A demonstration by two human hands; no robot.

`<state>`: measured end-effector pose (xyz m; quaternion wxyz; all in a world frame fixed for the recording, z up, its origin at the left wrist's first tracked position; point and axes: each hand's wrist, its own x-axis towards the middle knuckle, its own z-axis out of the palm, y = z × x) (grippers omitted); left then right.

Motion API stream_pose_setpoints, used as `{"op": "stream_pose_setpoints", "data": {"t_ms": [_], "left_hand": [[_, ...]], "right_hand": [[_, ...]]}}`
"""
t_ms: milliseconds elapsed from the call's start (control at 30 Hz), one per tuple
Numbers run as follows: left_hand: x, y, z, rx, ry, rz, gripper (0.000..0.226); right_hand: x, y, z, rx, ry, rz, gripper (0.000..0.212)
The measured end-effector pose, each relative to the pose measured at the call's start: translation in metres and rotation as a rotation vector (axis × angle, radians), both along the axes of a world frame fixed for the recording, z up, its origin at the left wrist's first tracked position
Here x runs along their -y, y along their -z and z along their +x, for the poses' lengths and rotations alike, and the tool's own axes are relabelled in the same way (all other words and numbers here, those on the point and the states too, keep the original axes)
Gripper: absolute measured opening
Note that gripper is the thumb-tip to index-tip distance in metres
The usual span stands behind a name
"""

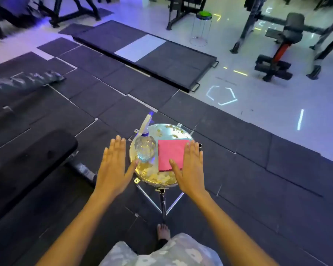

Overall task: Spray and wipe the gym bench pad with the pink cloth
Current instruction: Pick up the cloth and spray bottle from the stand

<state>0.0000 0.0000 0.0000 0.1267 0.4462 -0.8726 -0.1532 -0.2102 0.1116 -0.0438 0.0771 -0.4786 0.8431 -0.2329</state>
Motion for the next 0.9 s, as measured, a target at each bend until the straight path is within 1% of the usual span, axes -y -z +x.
{"op": "stream_pose_setpoints", "data": {"t_ms": [100, 267, 367, 500, 567, 600, 667, 733, 767, 900], "left_hand": [[0.017, 0.004, 0.003, 0.036, -0.046, 0.041, 0.079], [0.049, 0.015, 0.008, 0.079, -0.033, 0.118, 0.074], [0.071, 0.022, 0.007, 0.091, -0.012, 0.147, 0.069], [0.104, 0.03, 0.006, 0.089, 0.009, 0.183, 0.065], [0.119, 0.032, 0.008, 0.081, 0.02, 0.206, 0.065], [0.126, 0.034, 0.01, 0.081, 0.03, 0.214, 0.065], [0.141, 0.037, 0.013, 0.083, 0.059, 0.228, 0.065], [0.155, 0.04, 0.016, 0.091, 0.096, 0.23, 0.065], [0.161, 0.041, 0.017, 0.096, 0.116, 0.228, 0.065], [0.184, 0.046, 0.018, 0.111, 0.19, 0.255, 0.066]], "right_hand": [[0.016, 0.004, -0.008, 0.08, -0.021, -0.002, 0.087], [0.068, 0.006, 0.001, 0.367, -0.143, -0.043, 0.099], [0.103, 0.002, 0.013, 0.447, -0.17, -0.07, 0.105], [0.15, 0.002, 0.027, 0.507, -0.114, -0.138, 0.115], [0.165, 0.005, 0.033, 0.575, -0.057, -0.182, 0.11], [0.17, 0.008, 0.035, 0.617, -0.015, -0.231, 0.102], [0.177, 0.014, 0.04, 0.64, 0.061, -0.34, 0.08], [0.182, 0.018, 0.044, 0.602, 0.118, -0.388, 0.062], [0.184, 0.019, 0.045, 0.601, 0.137, -0.391, 0.058], [0.19, 0.015, 0.047, 0.607, 0.186, -0.423, 0.056]]}}
